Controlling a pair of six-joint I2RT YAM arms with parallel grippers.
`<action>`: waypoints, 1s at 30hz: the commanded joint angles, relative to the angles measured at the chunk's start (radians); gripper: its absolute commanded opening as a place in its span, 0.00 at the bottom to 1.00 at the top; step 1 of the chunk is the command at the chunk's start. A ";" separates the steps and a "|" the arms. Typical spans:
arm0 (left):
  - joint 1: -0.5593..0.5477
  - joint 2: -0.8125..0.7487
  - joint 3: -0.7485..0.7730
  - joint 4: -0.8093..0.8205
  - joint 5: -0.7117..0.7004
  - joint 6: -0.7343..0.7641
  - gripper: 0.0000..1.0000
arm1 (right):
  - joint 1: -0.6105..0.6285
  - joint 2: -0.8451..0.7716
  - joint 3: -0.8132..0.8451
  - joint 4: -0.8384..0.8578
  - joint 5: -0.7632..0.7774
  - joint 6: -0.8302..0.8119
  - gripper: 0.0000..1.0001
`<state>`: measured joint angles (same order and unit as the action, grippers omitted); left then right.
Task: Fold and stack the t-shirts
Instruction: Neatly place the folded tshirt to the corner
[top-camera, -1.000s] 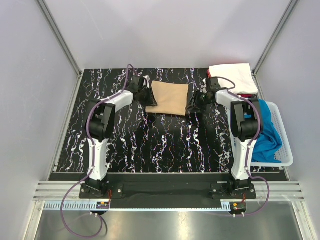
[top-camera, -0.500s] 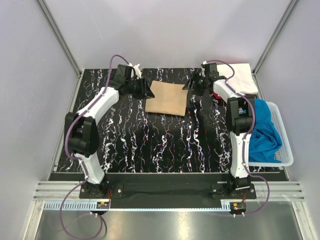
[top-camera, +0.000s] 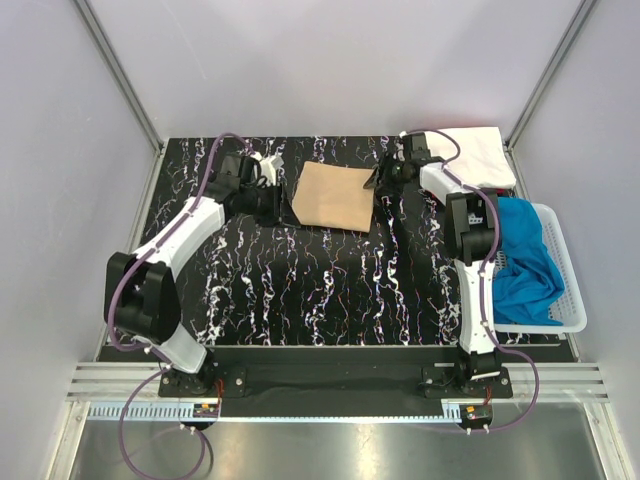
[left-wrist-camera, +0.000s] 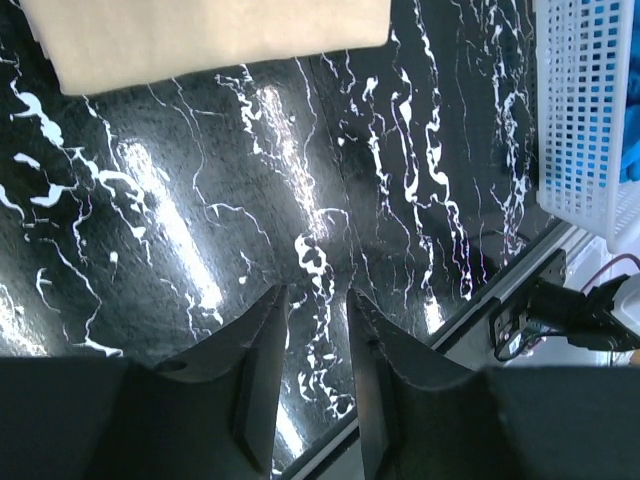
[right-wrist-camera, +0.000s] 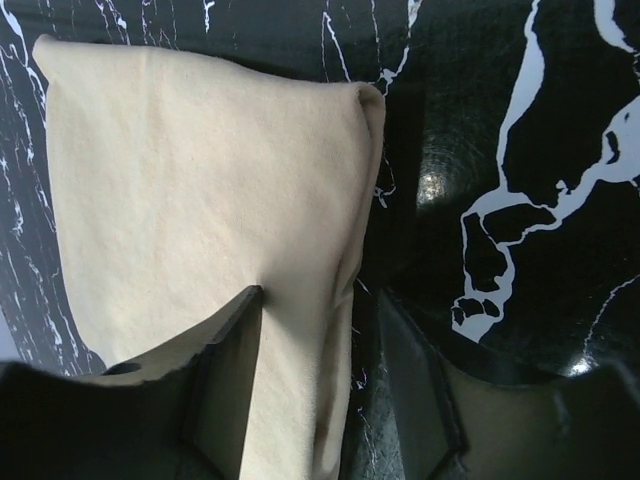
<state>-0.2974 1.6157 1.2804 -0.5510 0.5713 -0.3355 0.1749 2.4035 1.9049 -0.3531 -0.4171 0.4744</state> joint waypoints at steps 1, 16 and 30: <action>-0.002 -0.091 -0.001 0.020 -0.001 0.038 0.35 | 0.025 0.026 0.020 -0.030 0.046 -0.025 0.56; -0.003 -0.163 -0.072 0.072 -0.002 0.023 0.34 | 0.054 0.085 0.121 -0.141 0.121 -0.086 0.34; -0.003 -0.220 -0.082 0.079 -0.004 0.029 0.35 | 0.057 -0.024 0.247 -0.207 0.156 -0.269 0.00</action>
<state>-0.2974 1.4528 1.1976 -0.5201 0.5644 -0.3176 0.2230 2.4805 2.0922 -0.5079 -0.3305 0.3019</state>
